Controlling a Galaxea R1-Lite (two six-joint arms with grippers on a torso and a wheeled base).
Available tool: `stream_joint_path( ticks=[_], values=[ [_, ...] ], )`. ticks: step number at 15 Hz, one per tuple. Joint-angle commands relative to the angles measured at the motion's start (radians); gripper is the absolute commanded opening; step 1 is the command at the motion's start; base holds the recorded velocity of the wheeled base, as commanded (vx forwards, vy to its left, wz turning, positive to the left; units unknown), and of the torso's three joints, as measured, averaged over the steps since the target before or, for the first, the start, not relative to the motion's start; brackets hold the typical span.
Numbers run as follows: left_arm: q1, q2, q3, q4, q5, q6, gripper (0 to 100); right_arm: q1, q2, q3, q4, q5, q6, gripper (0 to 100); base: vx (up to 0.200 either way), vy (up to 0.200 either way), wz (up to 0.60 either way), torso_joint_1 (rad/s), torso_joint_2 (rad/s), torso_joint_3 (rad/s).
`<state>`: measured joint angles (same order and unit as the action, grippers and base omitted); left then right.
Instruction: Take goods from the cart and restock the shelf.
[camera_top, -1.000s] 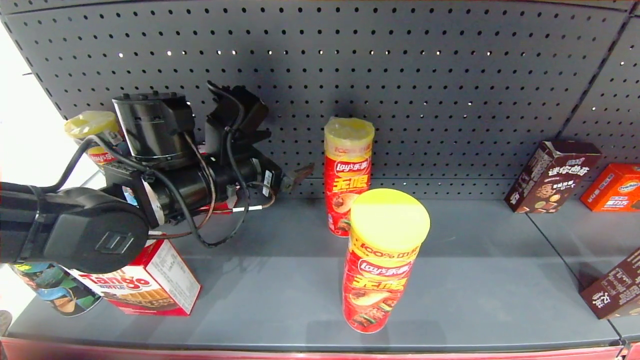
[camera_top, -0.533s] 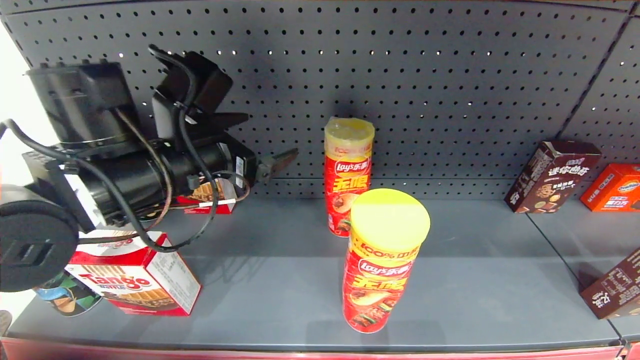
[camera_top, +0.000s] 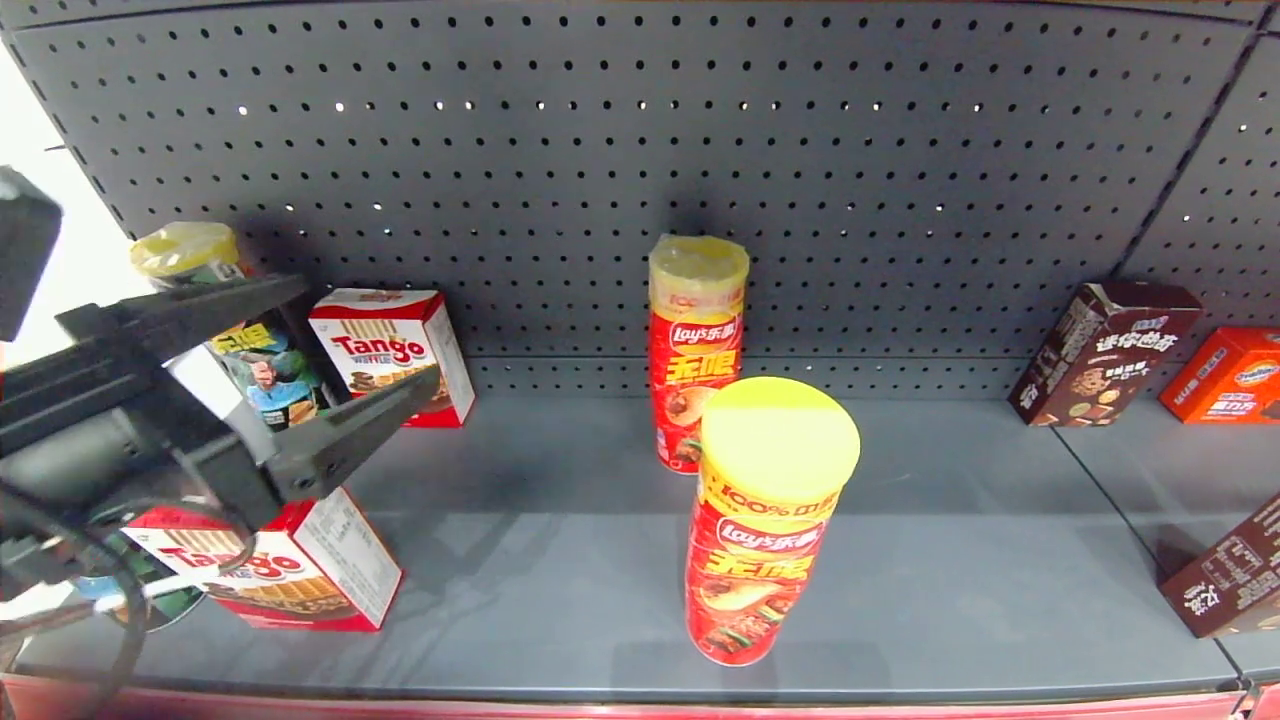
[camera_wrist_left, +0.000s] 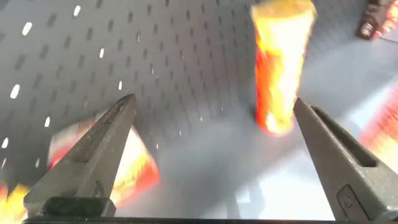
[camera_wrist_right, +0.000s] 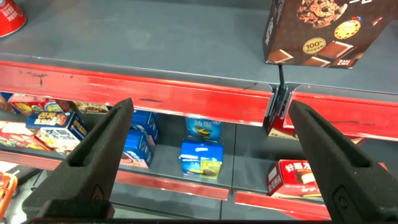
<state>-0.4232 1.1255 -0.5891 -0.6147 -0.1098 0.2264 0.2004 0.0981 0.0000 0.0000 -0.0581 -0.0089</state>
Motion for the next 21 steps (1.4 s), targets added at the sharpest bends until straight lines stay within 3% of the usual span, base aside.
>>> stream_joint_path(
  ticks=[1, 3, 5, 6, 10, 11, 13, 14, 16, 21],
  values=[
    [0.0, -0.277, 0.157, 0.015, 0.007, -0.03, 100, 0.001, 0.002, 0.0, 0.0, 0.0, 0.0, 100, 0.0, 0.0, 0.0, 0.0, 0.0, 0.0],
    [0.003, -0.438, 0.187, 0.13, 0.007, -0.044, 100, 0.001, 0.002, 0.0, 0.0, 0.0, 0.0, 100, 0.0, 0.0, 0.0, 0.0, 0.0, 0.0],
    [0.077, -0.584, 0.244, 0.228, 0.004, -0.107, 100, 0.001, 0.002, 0.0, 0.0, 0.0, 0.0, 100, 0.0, 0.0, 0.0, 0.0, 0.0, 0.0],
    [0.172, -0.661, 0.342, 0.213, -0.004, -0.121, 100, 0.001, 0.002, 0.0, 0.0, 0.0, 0.0, 100, 0.0, 0.0, 0.0, 0.0, 0.0, 0.0],
    [0.342, -0.84, 0.577, 0.107, -0.005, -0.122, 100, 0.001, 0.002, 0.0, 0.0, 0.0, 0.0, 100, 0.0, 0.0, 0.0, 0.0, 0.0, 0.0],
    [0.379, -0.885, 0.589, 0.127, -0.005, -0.122, 100, 0.001, 0.002, 0.0, 0.0, 0.0, 0.0, 100, 0.0, 0.0, 0.0, 0.0, 0.0, 0.0],
    [0.412, -0.932, 0.589, 0.188, -0.005, -0.122, 100, 0.001, 0.002, 0.0, 0.0, 0.0, 0.0, 100, 0.0, 0.0, 0.0, 0.0, 0.0, 0.0],
    [0.439, -0.998, 0.589, 0.3, -0.005, -0.124, 100, 0.001, 0.002, 0.0, 0.0, 0.0, 0.0, 100, 0.0, 0.0, 0.0, 0.0, 0.0, 0.0],
    [0.411, -1.11, 0.589, 0.472, -0.004, -0.121, 100, 0.001, 0.002, 0.0, 0.0, 0.0, 0.0, 100, 0.0, 0.0, 0.0, 0.0, 0.0, 0.0],
    [0.422, -1.121, 0.589, 0.616, -0.002, -0.124, 100, 0.001, 0.002, 0.0, 0.0, 0.0, 0.0, 100, 0.0, 0.0, 0.0, 0.0, 0.0, 0.0]
  ],
)
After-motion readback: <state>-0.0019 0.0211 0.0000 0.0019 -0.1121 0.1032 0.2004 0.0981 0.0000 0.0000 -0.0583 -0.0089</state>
